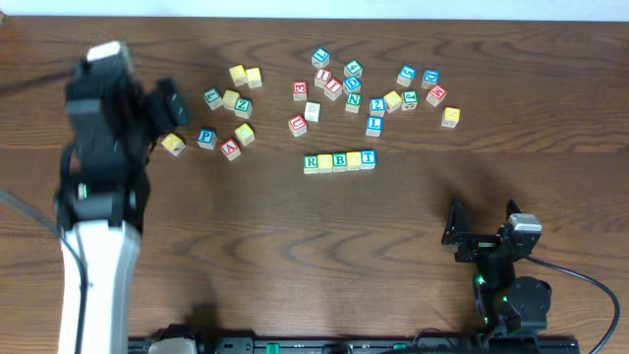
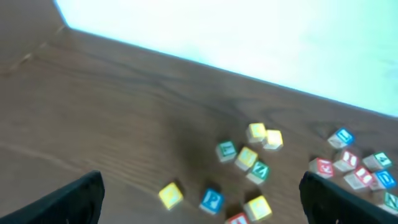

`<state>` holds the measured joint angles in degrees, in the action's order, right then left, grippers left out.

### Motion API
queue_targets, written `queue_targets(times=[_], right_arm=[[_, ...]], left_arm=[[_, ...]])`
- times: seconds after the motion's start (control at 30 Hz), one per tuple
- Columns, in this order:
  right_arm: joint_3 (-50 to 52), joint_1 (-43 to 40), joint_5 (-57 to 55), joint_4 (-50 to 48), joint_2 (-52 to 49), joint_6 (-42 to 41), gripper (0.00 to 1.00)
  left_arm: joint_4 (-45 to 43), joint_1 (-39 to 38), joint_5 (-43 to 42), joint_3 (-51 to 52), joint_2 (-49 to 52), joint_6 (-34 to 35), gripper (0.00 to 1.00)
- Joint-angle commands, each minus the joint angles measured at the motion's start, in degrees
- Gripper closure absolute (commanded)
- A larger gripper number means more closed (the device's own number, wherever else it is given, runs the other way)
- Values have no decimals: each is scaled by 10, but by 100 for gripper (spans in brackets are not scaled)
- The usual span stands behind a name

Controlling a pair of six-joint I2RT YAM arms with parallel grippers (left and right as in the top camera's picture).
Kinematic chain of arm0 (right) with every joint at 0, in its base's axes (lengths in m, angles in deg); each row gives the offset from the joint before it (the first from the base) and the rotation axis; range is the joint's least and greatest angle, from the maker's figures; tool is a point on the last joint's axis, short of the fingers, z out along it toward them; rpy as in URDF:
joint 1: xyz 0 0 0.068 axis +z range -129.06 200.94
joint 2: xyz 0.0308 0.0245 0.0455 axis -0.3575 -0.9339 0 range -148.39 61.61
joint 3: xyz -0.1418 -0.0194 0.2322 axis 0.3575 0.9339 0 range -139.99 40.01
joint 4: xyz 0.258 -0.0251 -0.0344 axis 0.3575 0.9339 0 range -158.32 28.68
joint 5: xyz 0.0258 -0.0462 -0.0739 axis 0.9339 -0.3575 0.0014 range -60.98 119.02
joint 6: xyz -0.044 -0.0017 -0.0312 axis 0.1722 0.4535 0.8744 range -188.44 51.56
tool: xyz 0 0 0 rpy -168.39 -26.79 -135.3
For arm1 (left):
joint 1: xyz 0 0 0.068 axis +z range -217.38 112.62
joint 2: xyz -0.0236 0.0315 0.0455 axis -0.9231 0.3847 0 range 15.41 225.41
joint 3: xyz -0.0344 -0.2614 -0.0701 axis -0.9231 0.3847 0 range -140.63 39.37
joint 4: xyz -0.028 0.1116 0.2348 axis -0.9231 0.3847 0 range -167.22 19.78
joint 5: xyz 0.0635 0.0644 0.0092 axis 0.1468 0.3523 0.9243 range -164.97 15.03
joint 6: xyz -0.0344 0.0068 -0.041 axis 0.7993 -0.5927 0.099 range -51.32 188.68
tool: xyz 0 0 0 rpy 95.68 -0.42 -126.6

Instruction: Spell out ROBOT

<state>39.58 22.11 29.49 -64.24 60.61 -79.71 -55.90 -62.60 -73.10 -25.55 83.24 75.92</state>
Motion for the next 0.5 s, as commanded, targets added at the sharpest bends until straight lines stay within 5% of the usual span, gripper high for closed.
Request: queue_targets(times=[0.0, 0.23, 0.47], right_arm=[[1, -5, 5, 2, 1, 7, 1], [1, -5, 5, 2, 1, 7, 1], [1, -5, 5, 2, 1, 7, 1]], left_arm=[[-59, 21, -15, 122, -89, -10, 1], [-146, 45, -14, 337, -267, -18, 1], [-246, 46, -14, 502, -426, -96, 1]])
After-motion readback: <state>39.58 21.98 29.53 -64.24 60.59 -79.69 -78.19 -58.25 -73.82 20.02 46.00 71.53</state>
